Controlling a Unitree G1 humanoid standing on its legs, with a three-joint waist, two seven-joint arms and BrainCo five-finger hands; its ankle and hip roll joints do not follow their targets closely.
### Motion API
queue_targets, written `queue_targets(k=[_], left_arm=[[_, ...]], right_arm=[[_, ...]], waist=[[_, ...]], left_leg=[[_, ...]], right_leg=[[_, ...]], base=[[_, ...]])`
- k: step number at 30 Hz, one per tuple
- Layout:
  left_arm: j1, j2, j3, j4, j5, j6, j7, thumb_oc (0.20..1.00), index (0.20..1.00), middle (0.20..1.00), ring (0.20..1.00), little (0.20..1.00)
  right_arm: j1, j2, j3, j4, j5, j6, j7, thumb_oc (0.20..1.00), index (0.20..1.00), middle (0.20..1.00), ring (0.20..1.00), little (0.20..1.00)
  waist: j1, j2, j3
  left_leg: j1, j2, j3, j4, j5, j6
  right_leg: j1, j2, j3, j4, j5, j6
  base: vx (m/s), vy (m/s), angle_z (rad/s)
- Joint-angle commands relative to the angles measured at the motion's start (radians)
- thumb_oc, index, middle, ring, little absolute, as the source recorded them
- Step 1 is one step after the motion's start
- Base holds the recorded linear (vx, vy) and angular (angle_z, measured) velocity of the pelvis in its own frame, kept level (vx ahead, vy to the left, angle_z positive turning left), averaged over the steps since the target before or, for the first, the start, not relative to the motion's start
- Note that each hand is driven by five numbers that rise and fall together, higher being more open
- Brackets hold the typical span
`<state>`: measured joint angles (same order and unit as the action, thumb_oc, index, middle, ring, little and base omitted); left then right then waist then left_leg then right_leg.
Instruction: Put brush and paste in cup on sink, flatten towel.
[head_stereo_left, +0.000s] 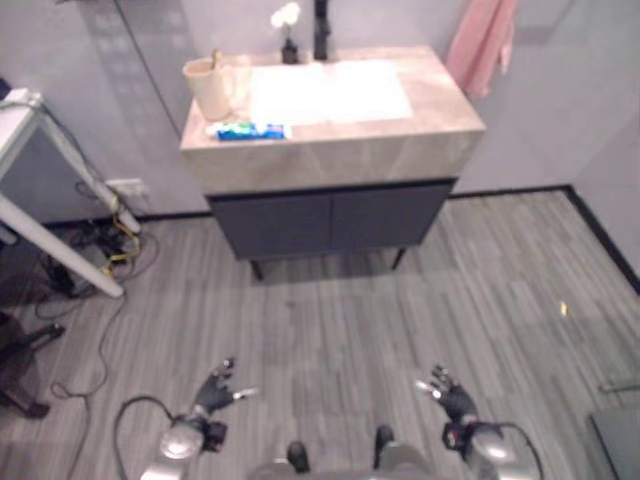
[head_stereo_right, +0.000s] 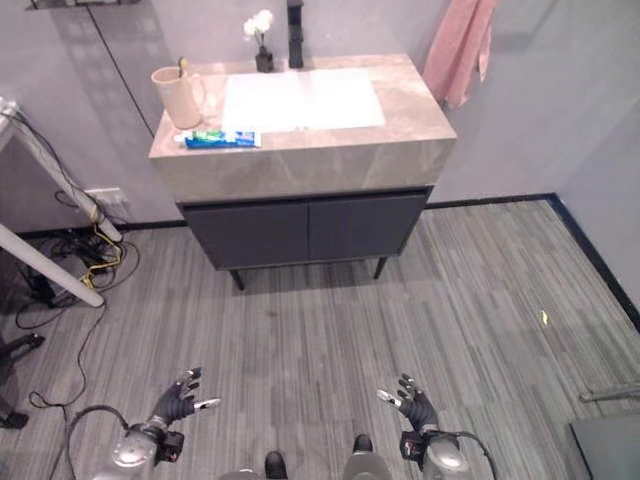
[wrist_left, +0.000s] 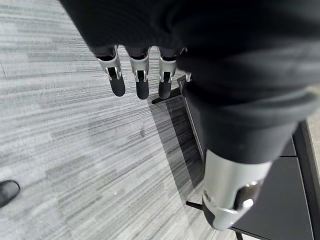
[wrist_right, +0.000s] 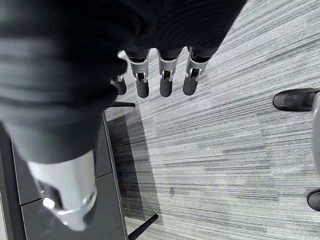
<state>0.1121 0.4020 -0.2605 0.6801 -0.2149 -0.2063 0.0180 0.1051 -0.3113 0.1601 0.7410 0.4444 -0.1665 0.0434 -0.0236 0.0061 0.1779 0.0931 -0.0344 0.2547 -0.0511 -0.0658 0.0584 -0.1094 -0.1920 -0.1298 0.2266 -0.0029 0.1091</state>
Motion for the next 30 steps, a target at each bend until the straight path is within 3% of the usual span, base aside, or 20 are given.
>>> queue_targets(k=[1, 4, 5, 6, 8, 9, 10, 11, 13, 14, 15, 16, 18, 22, 24, 25, 26, 27, 30], left_arm=[[0.014, 0.025, 0.016, -0.054, 0.036, -0.027, 0.016, 1.0, 1.0, 1.0, 1.0, 1.0], [0.016, 0.028, 0.016, -0.064, 0.04, -0.025, 0.012, 1.0, 1.0, 1.0, 1.0, 1.0], [0.007, 0.027, 0.006, -0.058, 0.061, -0.018, 0.01, 1.0, 1.0, 1.0, 1.0, 1.0], [0.005, 0.027, 0.007, -0.054, 0.062, -0.017, 0.007, 1.0, 1.0, 1.0, 1.0, 1.0], [0.005, 0.023, 0.013, -0.051, 0.061, -0.015, 0.004, 1.0, 1.0, 1.0, 1.0, 1.0], [0.006, 0.022, 0.012, -0.051, 0.06, -0.015, 0.003, 1.0, 1.0, 1.0, 1.0, 1.0], [0.002, 0.017, 0.011, -0.044, 0.06, -0.015, -0.001, 1.0, 1.0, 1.0, 1.0, 1.0], [-0.008, 0.012, 0.009, -0.027, 0.055, -0.015, 0.002, 1.0, 1.0, 1.0, 1.0, 1.0], [-0.027, 0.005, 0.011, -0.011, 0.05, -0.018, 0.01, 1.0, 1.0, 1.0, 1.0, 1.0], [-0.027, 0.005, 0.011, -0.011, 0.05, -0.018, 0.01, 1.0, 1.0, 1.0, 1.0, 1.0], [-0.036, 0.001, 0.01, -0.012, 0.051, -0.017, 0.017, 1.0, 1.0, 1.0, 1.0, 1.0], [-0.037, 0.003, 0.014, -0.008, 0.05, -0.019, 0.02, 1.0, 1.0, 1.0, 1.0, 1.0], [-0.02, 0.007, 0.019, -0.016, 0.038, -0.021, 0.016, 1.0, 1.0, 1.0, 1.0, 1.0], [-0.02, -0.015, 0.013, 0.011, 0.011, -0.017, 0.002, 1.0, 1.0, 1.0, 1.0, 1.0], [-0.023, -0.017, 0.01, 0.016, 0.007, -0.015, -0.001, 1.0, 1.0, 1.0, 1.0, 1.0], [-0.032, -0.017, 0.009, 0.018, -0.005, -0.015, -0.005, 1.0, 1.0, 1.0, 1.0, 1.0], [-0.043, -0.017, 0.008, 0.031, -0.004, -0.014, -0.001, 1.0, 1.0, 1.0, 1.0, 1.0], [-0.061, -0.012, -0.002, 0.03, -0.001, -0.013, -0.004, 1.0, 1.0, 1.0, 1.0, 1.0], [-0.078, -0.008, -0.003, 0.037, -0.006, -0.009, 0.003, 1.0, 1.0, 1.0, 1.0, 1.0]], right_arm=[[0.002, 0.009, 0.006, -0.015, 0.035, -0.031, -0.005, 1.0, 1.0, 1.0, 1.0, 1.0], [0.011, 0.005, 0.008, -0.028, 0.035, -0.03, -0.002, 1.0, 1.0, 1.0, 1.0, 1.0], [0.005, 0.001, 0.014, -0.01, 0.044, -0.023, 0.012, 1.0, 1.0, 1.0, 1.0, 1.0], [0.004, 0.0, 0.017, -0.005, 0.044, -0.021, 0.016, 1.0, 1.0, 1.0, 1.0, 1.0], [-0.007, -0.009, 0.025, 0.006, 0.038, -0.018, 0.021, 1.0, 1.0, 1.0, 1.0, 1.0], [-0.007, -0.01, 0.025, 0.007, 0.038, -0.018, 0.021, 1.0, 1.0, 1.0, 1.0, 1.0], [-0.015, -0.016, 0.027, 0.01, 0.033, -0.017, 0.02, 1.0, 1.0, 1.0, 1.0, 1.0], [-0.028, -0.021, 0.028, 0.02, 0.035, -0.017, 0.017, 1.0, 1.0, 1.0, 1.0, 1.0], [-0.043, -0.022, 0.033, 0.018, 0.03, -0.013, 0.012, 1.0, 1.0, 1.0, 1.0, 1.0], [-0.043, -0.022, 0.033, 0.018, 0.03, -0.013, 0.012, 1.0, 1.0, 1.0, 1.0, 1.0], [-0.045, -0.02, 0.044, 0.005, 0.009, -0.007, 0.01, 1.0, 1.0, 1.0, 1.0, 1.0], [-0.046, -0.023, 0.052, -0.006, -0.003, -0.005, 0.018, 1.0, 1.0, 1.0, 1.0, 1.0], [-0.035, -0.03, 0.062, -0.026, -0.018, -0.002, 0.028, 1.0, 1.0, 1.0, 1.0, 1.0], [-0.035, -0.079, 0.069, -0.065, -0.053, -0.012, 0.044, 1.0, 1.0, 1.0, 1.0, 1.0], [-0.034, -0.085, 0.07, -0.074, -0.058, -0.012, 0.043, 1.0, 1.0, 1.0, 1.0, 1.0], [-0.036, -0.108, 0.072, -0.087, -0.08, -0.015, 0.038, 1.0, 1.0, 1.0, 1.0, 1.0], [-0.037, -0.115, 0.071, -0.094, -0.077, -0.019, 0.038, 1.0, 1.0, 1.0, 1.0, 1.0], [-0.031, -0.128, 0.06, -0.091, -0.074, -0.023, 0.031, 1.0, 1.0, 1.0, 1.0, 1.0], [-0.033, -0.139, 0.056, -0.076, -0.083, -0.019, 0.022, 1.0, 1.0, 1.0, 1.0, 1.0]], waist=[[-0.008, 0.014, 0.0], [-0.009, 0.016, 0.013], [-0.009, 0.014, 0.02], [-0.006, 0.013, 0.019], [0.015, 0.018, 0.016], [0.009, 0.023, 0.018], [0.012, 0.027, 0.016], [0.013, 0.025, 0.015], [0.017, 0.025, 0.018], [0.018, 0.025, 0.018], [0.017, 0.021, 0.02], [0.006, 0.018, 0.016], [-0.005, 0.009, 0.003], [-0.029, 0.019, -0.023], [-0.035, 0.02, -0.026], [-0.037, 0.015, -0.03], [-0.04, 0.008, -0.029], [-0.035, -0.008, -0.011], [-0.036, -0.022, 0.001]], left_leg=[[-0.025, -0.048, -0.08, 0.117, -0.086, 0.075], [-0.016, -0.058, -0.075, 0.113, -0.092, 0.085], [-0.014, -0.06, -0.074, 0.128, -0.106, 0.082], [-0.014, -0.058, -0.069, 0.135, -0.107, 0.08], [-0.004, -0.053, -0.054, 0.138, -0.113, 0.07], [0.002, -0.048, -0.061, 0.136, -0.114, 0.068], [0.007, -0.041, -0.055, 0.132, -0.12, 0.063], [0.005, -0.041, -0.046, 0.141, -0.122, 0.055], [0.011, -0.042, -0.045, 0.151, -0.134, 0.045], [0.011, -0.042, -0.045, 0.152, -0.134, 0.045], [0.034, -0.035, -0.049, 0.15, -0.139, 0.034], [0.049, -0.03, -0.053, 0.147, -0.135, 0.027], [0.085, -0.016, -0.066, 0.14, -0.126, 0.011], [0.096, 0.051, -0.097, 0.2, -0.029, -0.056], [0.084, 0.062, -0.105, 0.221, -0.009, -0.068], [0.041, 0.089, -0.112, 0.328, 0.074, -0.1], [0.001, 0.114, -0.101, 0.417, 0.12, -0.113], [-0.093, 0.149, -0.085, 0.585, 0.172, -0.119], [-0.142, 0.173, -0.042, 0.632, 0.14, -0.111]], right_leg=[[-0.022, -0.012, 0.034, 0.17, 0.131, 0.026], [-0.068, -0.015, 0.03, 0.264, 0.117, 0.015], [-0.102, 0.025, 0.026, 0.285, 0.078, 0.015], [-0.114, 0.044, 0.017, 0.27, 0.058, 0.013], [-0.118, 0.026, -0.087, 0.168, 0.034, 0.025], [-0.106, 0.03, -0.095, 0.159, 0.035, 0.026], [-0.107, 0.031, -0.123, 0.074, 0.037, 0.029], [-0.115, 0.05, -0.077, -0.054, 0.073, 0.03], [-0.134, 0.048, 0.013, -0.189, 0.156, 0.053], [-0.135, 0.048, 0.013, -0.19, 0.157, 0.053], [-0.144, 0.033, 0.038, -0.245, 0.198, 0.069], [-0.148, 0.04, 0.076, -0.242, 0.211, 0.066], [-0.133, 0.062, 0.088, -0.224, 0.211, 0.053], [-0.098, 0.123, 0.048, -0.164, 0.123, 0.009], [-0.091, 0.129, 0.034, -0.156, 0.105, 0.0], [-0.056, 0.151, 0.013, -0.153, 0.07, -0.03], [-0.036, 0.159, 0.001, -0.157, 0.057, -0.048], [0.005, 0.168, -0.014, -0.172, 0.036, -0.083], [0.031, 0.167, -0.042, -0.18, 0.013, -0.096]], base=[[0.08, 0.218, -0.03], [0.07, 0.121, -0.02], [0.1, 0.031, 0.0], [0.14, 0.047, -0.05], [0.14, 0.026, -0.09], [0.16, -0.005, -0.27], [0.16, -0.065, -0.27], [0.23, -0.091, -0.17], [0.21, -0.074, 0.12], [0.28, -0.105, 0.08], [0.36, -0.152, 0.12], [0.66, -0.319, 0.3], [0.45, -0.254, 0.28], [0.4, -0.302, 0.28], [0.28, -0.247, 0.21], [0.34, -0.333, 0.23], [0.49, -0.542, 0.27], [0.26, -0.327, 0.25], [0.2, -0.214, 0.2]])
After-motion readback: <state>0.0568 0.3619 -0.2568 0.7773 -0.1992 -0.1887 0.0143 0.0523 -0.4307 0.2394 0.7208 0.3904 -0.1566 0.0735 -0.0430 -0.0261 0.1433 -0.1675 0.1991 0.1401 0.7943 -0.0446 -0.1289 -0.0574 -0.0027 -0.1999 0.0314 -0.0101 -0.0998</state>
